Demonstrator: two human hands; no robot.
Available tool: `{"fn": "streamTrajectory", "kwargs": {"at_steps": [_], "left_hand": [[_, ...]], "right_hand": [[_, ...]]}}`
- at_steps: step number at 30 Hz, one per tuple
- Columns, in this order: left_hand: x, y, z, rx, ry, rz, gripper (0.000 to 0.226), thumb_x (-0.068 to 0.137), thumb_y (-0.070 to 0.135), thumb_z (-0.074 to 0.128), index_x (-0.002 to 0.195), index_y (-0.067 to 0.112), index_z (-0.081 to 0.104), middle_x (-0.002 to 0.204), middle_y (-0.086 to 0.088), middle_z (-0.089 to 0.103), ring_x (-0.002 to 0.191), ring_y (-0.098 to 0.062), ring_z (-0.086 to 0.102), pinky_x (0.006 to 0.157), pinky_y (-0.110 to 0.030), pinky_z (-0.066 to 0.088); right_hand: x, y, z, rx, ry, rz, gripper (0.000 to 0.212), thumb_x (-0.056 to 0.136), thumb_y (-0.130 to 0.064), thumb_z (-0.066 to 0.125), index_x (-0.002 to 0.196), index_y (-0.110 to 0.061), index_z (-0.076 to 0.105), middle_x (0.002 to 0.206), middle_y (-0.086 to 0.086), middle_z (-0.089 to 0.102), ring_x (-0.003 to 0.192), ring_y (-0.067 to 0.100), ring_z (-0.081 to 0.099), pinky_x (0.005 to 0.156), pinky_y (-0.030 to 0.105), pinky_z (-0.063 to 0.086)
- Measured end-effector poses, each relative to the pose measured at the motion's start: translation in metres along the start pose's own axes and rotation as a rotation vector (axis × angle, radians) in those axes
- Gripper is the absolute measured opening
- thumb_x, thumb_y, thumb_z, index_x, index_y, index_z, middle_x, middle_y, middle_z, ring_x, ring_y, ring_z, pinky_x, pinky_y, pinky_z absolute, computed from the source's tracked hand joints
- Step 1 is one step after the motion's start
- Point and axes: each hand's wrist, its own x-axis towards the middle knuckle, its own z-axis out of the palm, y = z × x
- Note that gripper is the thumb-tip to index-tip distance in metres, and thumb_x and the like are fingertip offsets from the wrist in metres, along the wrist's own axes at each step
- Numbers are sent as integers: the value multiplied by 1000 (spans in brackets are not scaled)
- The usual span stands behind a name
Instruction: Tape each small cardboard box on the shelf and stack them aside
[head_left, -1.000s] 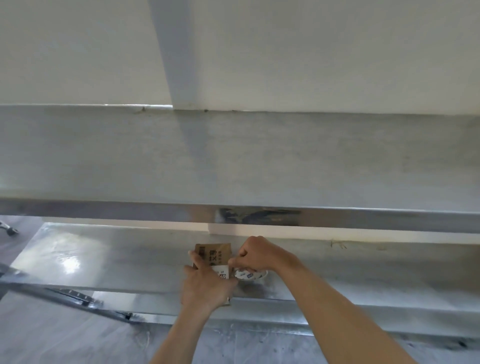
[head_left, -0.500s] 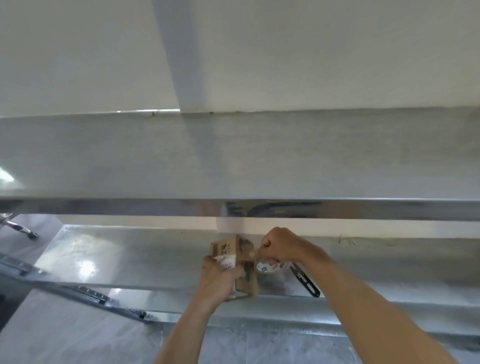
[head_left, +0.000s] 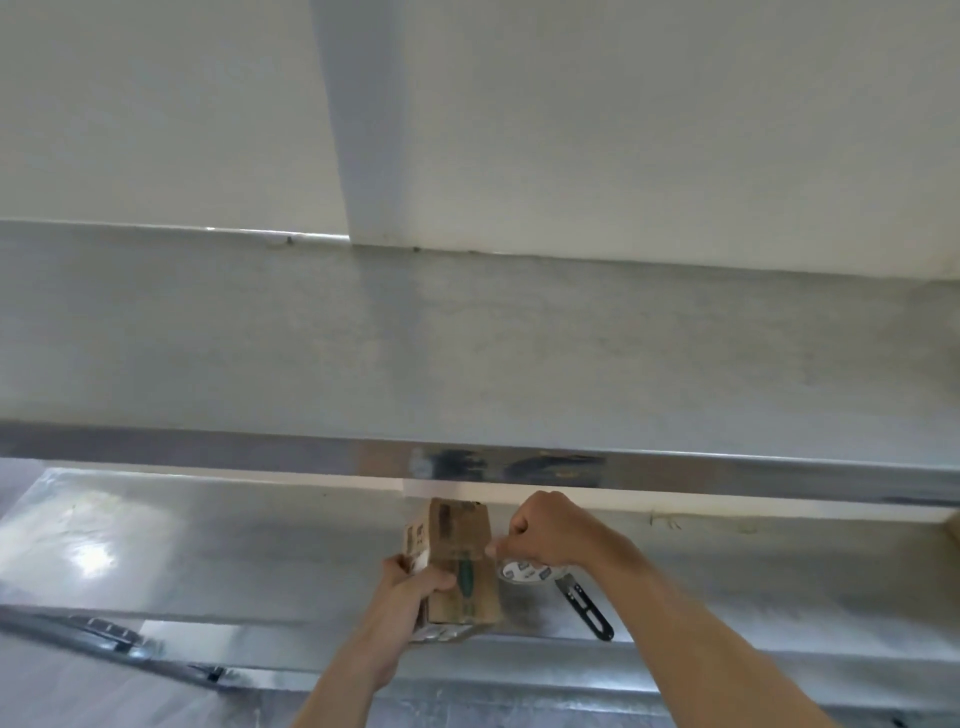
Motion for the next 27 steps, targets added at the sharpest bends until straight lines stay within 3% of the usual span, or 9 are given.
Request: {"fn": "streamTrajectory", "kwargs": {"at_steps": [5,8,11,14,17,19,22,27], "left_hand": [[10,-4,-15,-85,-42,-35,96,37,22,84,123,0,47,109,-28,69,89,-37,70,76,-46,56],[12,-5,-28,-22,-81,-27,112,29,33,92,127,-2,50,112,-25,71,100,-43,68,87,-53,53],[1,5,-41,152,-45,19,96,69,26,89,147,7,35,133,-20,59,105,-35,65,73,-36,52],[2,12,-47,380,-29,85,87,89,15,76,154,20,19,137,-17,52,116,-29,60,75,-28,52],[-4,23,-25,690,96,188,55,89,27,62,137,21,36,124,-7,62,105,-24,63,84,-36,56],[-11,26,-2,771,152,177,75,73,47,64,137,17,37,128,-10,57,112,-29,59,93,-39,53],[-13,20,21,826,250,105,129,59,58,78,152,5,5,139,-19,39,124,-36,50,96,-38,49],[-8,16,25,902,322,112,132,65,54,79,153,3,-5,138,-21,35,120,-38,52,92,-36,46]], "right_hand": [[13,-13,4,-25,-83,54,56,75,-62,76,66,-8,65,55,0,53,49,13,45,59,28,38],[17,-23,7,-14,-102,81,61,73,-62,78,73,-2,68,61,5,61,55,17,51,62,29,42],[21,-32,13,-1,-103,69,61,73,-59,80,76,1,71,63,6,67,53,16,55,62,29,48],[23,-40,16,-59,-108,53,60,76,-61,77,78,-1,73,66,8,68,57,17,57,67,32,53],[21,-40,18,-57,-98,49,64,77,-62,76,78,2,71,64,7,62,59,18,55,65,31,47],[19,-40,18,-46,-89,37,60,79,-61,75,71,-1,68,62,7,60,59,19,54,64,30,46],[15,-42,22,-58,-83,26,53,83,-58,73,66,-8,69,59,5,61,57,18,55,63,29,46],[11,-40,21,-36,-99,-11,53,90,-54,66,81,-2,75,76,13,73,63,17,59,74,35,56]]}}
